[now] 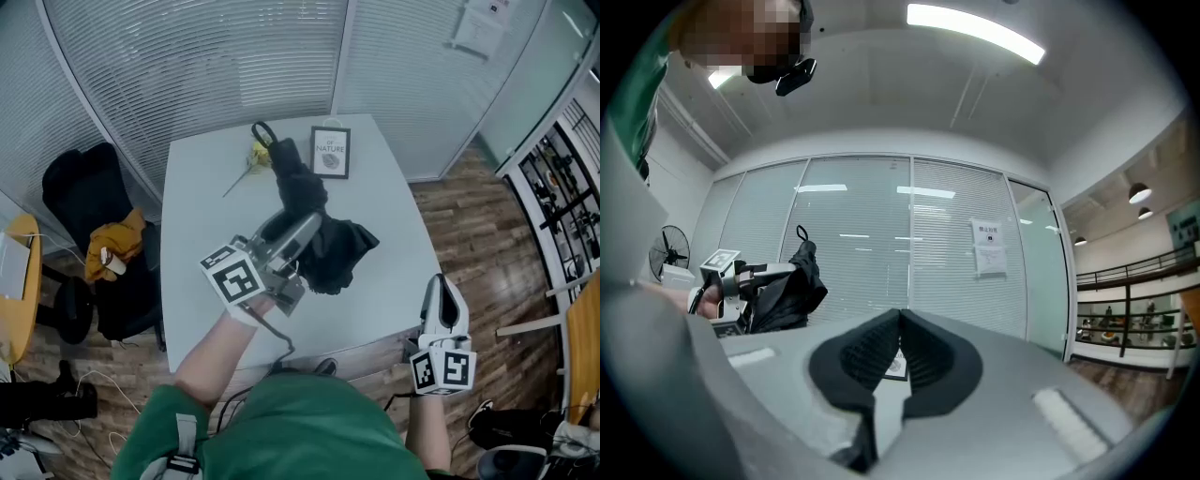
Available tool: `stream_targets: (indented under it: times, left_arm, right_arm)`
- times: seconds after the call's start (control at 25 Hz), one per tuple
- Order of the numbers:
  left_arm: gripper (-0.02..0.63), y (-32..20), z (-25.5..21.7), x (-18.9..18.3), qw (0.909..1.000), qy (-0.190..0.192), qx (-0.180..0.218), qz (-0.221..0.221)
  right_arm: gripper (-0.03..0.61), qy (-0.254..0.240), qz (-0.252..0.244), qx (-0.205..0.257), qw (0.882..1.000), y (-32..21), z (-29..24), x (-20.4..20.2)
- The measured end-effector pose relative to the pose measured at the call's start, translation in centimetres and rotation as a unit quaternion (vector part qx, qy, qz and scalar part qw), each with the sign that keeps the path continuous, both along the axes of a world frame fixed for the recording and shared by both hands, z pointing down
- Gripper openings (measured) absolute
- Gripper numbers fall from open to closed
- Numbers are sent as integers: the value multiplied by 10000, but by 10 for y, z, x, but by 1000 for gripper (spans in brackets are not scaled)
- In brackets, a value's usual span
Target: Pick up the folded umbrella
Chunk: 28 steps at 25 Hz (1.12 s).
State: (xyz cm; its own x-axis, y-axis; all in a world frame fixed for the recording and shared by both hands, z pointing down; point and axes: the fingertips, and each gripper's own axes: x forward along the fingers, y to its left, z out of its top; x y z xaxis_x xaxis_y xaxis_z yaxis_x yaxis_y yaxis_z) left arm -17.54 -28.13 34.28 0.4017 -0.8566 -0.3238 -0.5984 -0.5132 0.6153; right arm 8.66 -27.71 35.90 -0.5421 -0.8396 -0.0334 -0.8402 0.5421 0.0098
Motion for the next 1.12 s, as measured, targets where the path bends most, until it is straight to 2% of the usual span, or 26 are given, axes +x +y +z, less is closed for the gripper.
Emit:
stream_targets:
  times: [0.44, 1.12]
  left_arm:
    - [244, 2, -5, 2, 9999, -153, 46, 11]
    - [244, 1, 1, 2, 9999, -83, -28, 93]
  right_arm:
    - [3, 176, -39, 206, 9996, 7, -8, -5]
    - [3, 168, -1, 109, 9998, 13, -4, -5]
